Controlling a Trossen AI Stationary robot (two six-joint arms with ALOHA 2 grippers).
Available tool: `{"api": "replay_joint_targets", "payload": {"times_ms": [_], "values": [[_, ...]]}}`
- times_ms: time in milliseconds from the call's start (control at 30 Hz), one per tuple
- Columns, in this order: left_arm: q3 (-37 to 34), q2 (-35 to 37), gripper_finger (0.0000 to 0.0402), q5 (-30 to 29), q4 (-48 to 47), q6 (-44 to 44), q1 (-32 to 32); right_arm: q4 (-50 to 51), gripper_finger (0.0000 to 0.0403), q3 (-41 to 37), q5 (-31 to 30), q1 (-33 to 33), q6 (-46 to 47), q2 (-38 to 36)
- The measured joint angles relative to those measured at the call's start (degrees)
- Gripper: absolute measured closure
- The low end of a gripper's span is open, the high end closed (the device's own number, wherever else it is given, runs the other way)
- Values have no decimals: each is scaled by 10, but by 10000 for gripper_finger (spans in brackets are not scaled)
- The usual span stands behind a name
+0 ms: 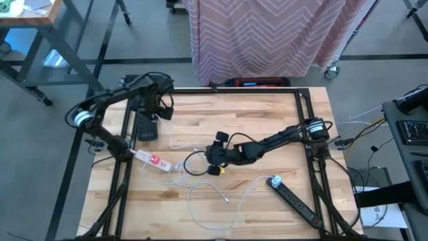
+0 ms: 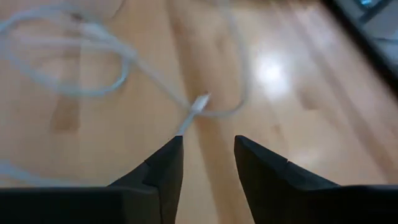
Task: Insert USB
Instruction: Insert the black charger adapter into the top black outlet extension
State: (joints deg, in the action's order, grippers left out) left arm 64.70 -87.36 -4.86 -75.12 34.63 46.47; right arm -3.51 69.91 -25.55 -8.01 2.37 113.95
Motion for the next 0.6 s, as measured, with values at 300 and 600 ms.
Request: {"api": "replay_joint_targets", "payload": {"times_ms": [300, 600], "values": [[0, -35, 269, -1, 11, 97, 49, -5, 299, -86, 65, -11, 28, -2], [-14, -31, 269, -1, 29, 146, 40, -17, 334, -141, 57, -54, 53, -31]]}}
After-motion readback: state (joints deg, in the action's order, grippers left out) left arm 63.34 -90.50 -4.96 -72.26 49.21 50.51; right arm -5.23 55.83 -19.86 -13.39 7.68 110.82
